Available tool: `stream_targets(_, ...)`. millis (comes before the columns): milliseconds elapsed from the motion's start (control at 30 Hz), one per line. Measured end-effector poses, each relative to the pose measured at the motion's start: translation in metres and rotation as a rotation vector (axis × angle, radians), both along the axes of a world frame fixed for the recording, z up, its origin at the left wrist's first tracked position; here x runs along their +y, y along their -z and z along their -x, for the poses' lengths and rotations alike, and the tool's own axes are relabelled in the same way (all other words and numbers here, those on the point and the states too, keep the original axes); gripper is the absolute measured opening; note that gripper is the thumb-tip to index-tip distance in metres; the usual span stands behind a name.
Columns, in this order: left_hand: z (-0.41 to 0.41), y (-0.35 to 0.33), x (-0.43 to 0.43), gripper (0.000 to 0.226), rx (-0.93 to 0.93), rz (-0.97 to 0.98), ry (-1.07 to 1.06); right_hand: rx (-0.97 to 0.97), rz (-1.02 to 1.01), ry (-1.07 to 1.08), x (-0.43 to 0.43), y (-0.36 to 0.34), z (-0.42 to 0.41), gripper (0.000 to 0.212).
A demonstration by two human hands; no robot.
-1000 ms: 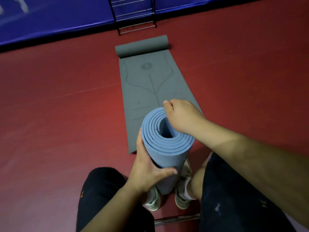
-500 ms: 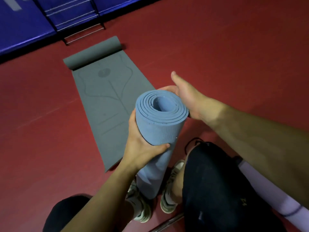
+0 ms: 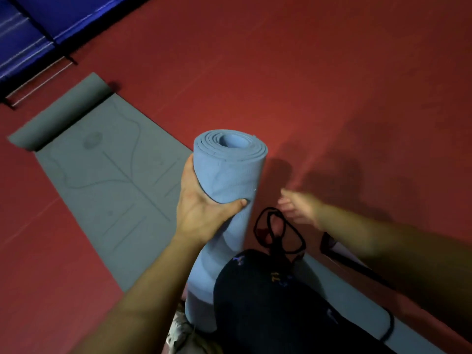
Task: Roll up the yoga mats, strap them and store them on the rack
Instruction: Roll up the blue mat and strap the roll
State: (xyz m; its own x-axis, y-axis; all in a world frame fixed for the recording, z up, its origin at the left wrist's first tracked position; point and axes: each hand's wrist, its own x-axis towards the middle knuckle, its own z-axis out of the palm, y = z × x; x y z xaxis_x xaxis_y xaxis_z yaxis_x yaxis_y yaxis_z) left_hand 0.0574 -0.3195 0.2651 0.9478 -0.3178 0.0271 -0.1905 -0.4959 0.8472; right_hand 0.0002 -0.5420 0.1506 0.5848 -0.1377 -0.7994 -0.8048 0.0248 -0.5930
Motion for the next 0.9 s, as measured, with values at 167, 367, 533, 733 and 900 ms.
stream_targets(167,-0.026,0.021,-0.022,0.125,0.014,-0.016,0.015,0.157,0.263,-0.27,0.001,0.107,0.043,0.025)
stream_targets(367,-0.05,0.039,-0.042,0.127,0.016,-0.073,0.053,0.227,0.368,-0.441,0.0,0.16,0.04,0.038)
stream_targets(533,-0.062,0.048,-0.049,0.124,-0.003,-0.093,0.071,0.169,0.533,-0.518,-0.009,0.186,0.02,0.043)
stream_targets(733,-0.068,0.055,-0.052,0.128,0.005,-0.095,0.072,0.256,0.568,-0.796,-0.006,0.229,0.021,0.05)
stream_targets(900,-0.066,0.053,-0.047,0.126,0.005,-0.1,0.082,0.298,0.551,-0.8,0.006,0.249,0.03,0.064)
